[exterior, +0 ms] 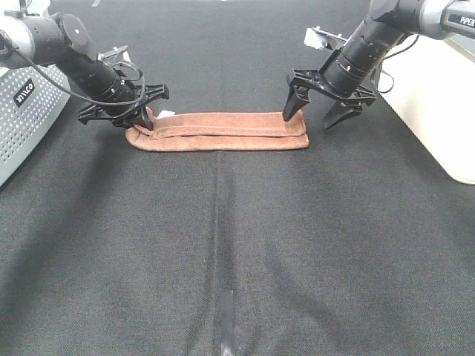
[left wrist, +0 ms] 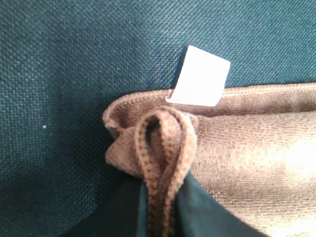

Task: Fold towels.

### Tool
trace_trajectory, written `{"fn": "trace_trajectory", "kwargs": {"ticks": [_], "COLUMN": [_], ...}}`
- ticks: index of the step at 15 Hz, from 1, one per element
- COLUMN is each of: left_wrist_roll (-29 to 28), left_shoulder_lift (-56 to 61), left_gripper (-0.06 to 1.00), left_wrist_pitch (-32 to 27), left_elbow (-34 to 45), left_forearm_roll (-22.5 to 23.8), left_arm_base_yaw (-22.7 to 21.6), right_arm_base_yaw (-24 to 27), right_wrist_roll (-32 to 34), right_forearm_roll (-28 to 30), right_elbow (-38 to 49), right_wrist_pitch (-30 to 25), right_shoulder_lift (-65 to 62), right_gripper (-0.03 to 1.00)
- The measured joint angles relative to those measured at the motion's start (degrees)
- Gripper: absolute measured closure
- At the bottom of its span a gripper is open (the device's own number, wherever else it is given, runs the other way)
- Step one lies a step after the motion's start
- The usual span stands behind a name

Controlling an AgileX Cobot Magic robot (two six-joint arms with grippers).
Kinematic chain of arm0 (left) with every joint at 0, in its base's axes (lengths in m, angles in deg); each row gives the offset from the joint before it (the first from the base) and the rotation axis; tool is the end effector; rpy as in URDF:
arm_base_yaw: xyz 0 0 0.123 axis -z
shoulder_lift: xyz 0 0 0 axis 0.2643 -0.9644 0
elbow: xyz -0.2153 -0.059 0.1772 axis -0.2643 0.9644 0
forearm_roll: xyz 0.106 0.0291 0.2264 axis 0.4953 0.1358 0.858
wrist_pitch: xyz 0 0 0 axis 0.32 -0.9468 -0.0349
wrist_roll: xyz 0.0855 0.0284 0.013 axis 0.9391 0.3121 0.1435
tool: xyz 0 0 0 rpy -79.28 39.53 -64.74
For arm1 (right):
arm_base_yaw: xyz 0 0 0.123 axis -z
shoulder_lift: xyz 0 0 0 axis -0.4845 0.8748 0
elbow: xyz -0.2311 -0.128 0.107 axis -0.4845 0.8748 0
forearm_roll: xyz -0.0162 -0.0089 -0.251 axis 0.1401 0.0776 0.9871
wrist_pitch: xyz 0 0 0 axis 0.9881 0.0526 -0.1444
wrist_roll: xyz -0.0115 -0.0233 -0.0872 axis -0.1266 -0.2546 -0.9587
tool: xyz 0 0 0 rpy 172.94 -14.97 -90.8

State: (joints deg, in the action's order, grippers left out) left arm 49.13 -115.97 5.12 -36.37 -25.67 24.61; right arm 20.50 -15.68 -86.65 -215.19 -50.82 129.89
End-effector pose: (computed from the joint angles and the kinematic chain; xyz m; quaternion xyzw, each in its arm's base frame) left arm 0.5268 -0.1106 0.0999 -0.0471 0.9652 -0.1799 0.1838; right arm 0.5147 0.1074 0.1359 -0.0854 0.9716 0.1784 0.1298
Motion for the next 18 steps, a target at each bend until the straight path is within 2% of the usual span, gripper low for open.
{"fn": "trace_trajectory", "kwargs": {"ticks": [3,5,7,9,10,11,13,15,17,18], "left_wrist_roll": [0.0,-1.1,-1.8,-1.9,-2.0,-2.0,-2.2,-4.7,-6.9,-7.5], "left_shoulder_lift": [2.4,5.0,6.3,6.4,6.4,6.3,6.1,4.5,2.9,2.6], "left_gripper": [0.87,0.87,0.87,0.87,0.87,0.87,0.87,0.86,0.8,0.62], "left_wrist_pitch": [-3.2,-6.9,-9.8,-11.7,-12.0,-11.6,-9.2,-3.8,0.1,1.6], "left_elbow": [-0.6,-3.1,-6.8,-9.1,-9.3,-9.3,-9.3,-9.3,-9.3,-9.3], "left_forearm_roll": [5.9,12.3,14.0,8.0,2.5,-0.1,-3.4,-5.4,-6.1,-6.6], "left_arm_base_yaw": [0.0,0.0,0.0,0.1,1.4,3.0,7.0,11.9,14.2,14.7], "right_arm_base_yaw": [0.0,0.0,0.0,0.0,0.0,0.0,0.0,0.0,0.0,0.0], "right_wrist_roll": [1.3,1.7,1.7,1.7,1.7,1.7,1.7,1.8,1.8,1.8], "right_forearm_roll": [0.0,0.1,0.2,0.3,0.5,1.0,2.2,4.2,5.3,5.4], "right_elbow": [0.0,0.0,0.0,0.0,0.0,0.0,0.0,0.0,0.0,0.0], "right_wrist_pitch": [-0.1,-0.6,-1.9,-3.2,-3.6,-4.2,-5.4,-6.2,-8.0,-8.3], "right_shoulder_lift": [-0.8,-1.9,-2.9,-5.1,-6.3,-7.5,-9.8,-11.3,-11.6,-11.6], "right_gripper": [0.15,0.15,0.15,0.15,0.15,0.15,0.15,0.15,0.15,0.15]}}
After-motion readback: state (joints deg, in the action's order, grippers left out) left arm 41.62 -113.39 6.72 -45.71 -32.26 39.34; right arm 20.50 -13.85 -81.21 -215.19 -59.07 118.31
